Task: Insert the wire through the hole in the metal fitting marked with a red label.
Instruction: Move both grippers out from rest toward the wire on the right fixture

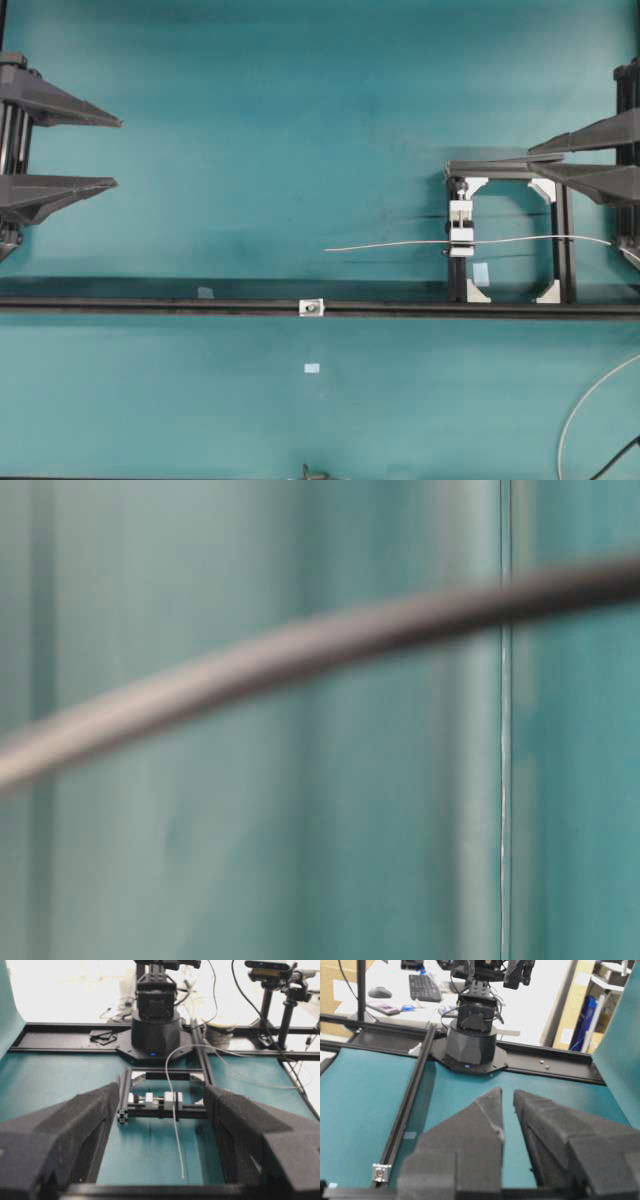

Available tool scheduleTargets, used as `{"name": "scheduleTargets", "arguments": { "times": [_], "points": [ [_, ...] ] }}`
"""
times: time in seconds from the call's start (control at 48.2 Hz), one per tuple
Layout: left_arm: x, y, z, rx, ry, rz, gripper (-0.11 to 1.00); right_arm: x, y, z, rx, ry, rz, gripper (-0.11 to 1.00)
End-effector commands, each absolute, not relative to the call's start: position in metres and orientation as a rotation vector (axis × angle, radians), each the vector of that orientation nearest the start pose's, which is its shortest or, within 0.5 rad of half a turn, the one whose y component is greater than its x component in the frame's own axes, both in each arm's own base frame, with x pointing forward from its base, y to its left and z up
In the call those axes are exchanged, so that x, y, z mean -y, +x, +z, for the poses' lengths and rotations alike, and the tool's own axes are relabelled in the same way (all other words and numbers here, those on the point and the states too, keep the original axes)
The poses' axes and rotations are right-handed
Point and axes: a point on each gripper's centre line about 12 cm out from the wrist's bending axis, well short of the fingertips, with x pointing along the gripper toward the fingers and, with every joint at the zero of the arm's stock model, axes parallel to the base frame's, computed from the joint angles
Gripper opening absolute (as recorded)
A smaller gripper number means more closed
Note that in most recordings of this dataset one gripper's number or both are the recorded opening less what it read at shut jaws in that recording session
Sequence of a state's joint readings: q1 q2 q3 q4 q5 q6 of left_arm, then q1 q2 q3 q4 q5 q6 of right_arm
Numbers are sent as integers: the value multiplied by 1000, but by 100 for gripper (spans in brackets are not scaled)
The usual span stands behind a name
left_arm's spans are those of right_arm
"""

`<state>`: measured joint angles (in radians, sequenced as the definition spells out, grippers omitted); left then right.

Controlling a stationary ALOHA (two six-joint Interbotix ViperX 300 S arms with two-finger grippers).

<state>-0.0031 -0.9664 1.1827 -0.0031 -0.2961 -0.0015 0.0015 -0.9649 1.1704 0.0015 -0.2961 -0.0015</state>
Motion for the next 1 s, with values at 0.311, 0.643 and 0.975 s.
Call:
{"name": "scheduleTargets", "arguments": {
  "times": [0.311, 0.643, 0.975],
  "points": [
    [-2, 201, 285, 6, -33, 11, -5, 2, 211, 275, -4, 164, -16, -3],
    [-6, 198, 270, -21, -33, 32, 47, 3, 231, 265, -78, 190, -25, 15],
    [-11, 194, 253, -45, -44, 62, 87, 6, 254, 252, -146, 190, -43, 92]
  ]
}}
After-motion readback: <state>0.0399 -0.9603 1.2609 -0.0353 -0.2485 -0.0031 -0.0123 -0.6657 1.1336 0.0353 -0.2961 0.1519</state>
